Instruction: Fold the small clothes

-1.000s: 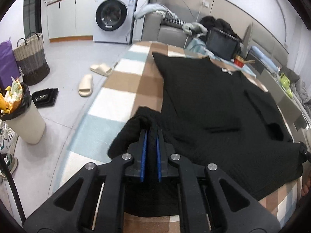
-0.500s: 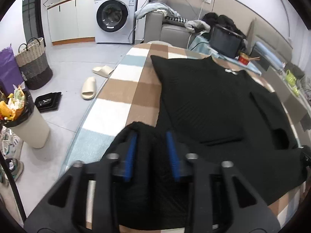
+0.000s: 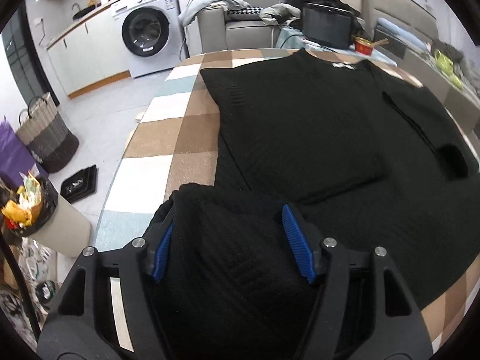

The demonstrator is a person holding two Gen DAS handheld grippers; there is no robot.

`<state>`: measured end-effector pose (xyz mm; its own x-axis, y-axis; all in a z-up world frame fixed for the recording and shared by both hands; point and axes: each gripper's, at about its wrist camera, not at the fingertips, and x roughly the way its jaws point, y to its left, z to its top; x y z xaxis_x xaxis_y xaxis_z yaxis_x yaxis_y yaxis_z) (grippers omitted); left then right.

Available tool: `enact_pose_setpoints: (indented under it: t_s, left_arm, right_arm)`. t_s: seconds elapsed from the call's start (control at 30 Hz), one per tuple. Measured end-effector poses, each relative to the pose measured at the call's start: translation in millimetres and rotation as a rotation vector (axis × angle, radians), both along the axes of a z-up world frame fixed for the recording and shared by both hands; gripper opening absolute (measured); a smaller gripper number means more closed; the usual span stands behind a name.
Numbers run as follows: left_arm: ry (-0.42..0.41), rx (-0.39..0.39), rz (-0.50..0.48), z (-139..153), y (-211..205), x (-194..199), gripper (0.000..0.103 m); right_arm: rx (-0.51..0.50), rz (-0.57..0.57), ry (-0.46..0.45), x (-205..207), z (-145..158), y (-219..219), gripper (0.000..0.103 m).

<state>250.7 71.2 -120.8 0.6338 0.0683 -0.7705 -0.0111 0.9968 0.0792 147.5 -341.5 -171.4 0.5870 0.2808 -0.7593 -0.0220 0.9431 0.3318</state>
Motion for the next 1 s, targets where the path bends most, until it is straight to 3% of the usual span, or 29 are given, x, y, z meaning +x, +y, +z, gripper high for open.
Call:
enact_pose_setpoints:
  t_s: [0.23, 0.6, 0.7, 0.87, 1.0]
  left_arm:
    - [0.018, -0.005, -0.020, 4, -7, -36, 0.062]
    - [0.018, -0.015, -0.021, 12, -5, -126, 0.062]
    - [0.012, -0.054, -0.003, 19, 2, -140, 0.062]
    - [-0.019, -0.109, 0.016, 38, 17, -161, 0.060]
    - [-0.014, -0.196, 0.039, 42, 36, -171, 0.060]
  right_arm:
    - [-0.046, 0.037, -0.015, -10, -1, 8, 0.045]
    - [0.007, 0.058, -0.025, -68, 0, 5, 0.045]
    - [0.049, 0.041, -0.022, -80, 1, -3, 0.046]
    - [0.216, -0.021, -0.045, -99, 13, -29, 0.046]
    - [0.305, -0.011, -0.071, -110, 19, -37, 0.046]
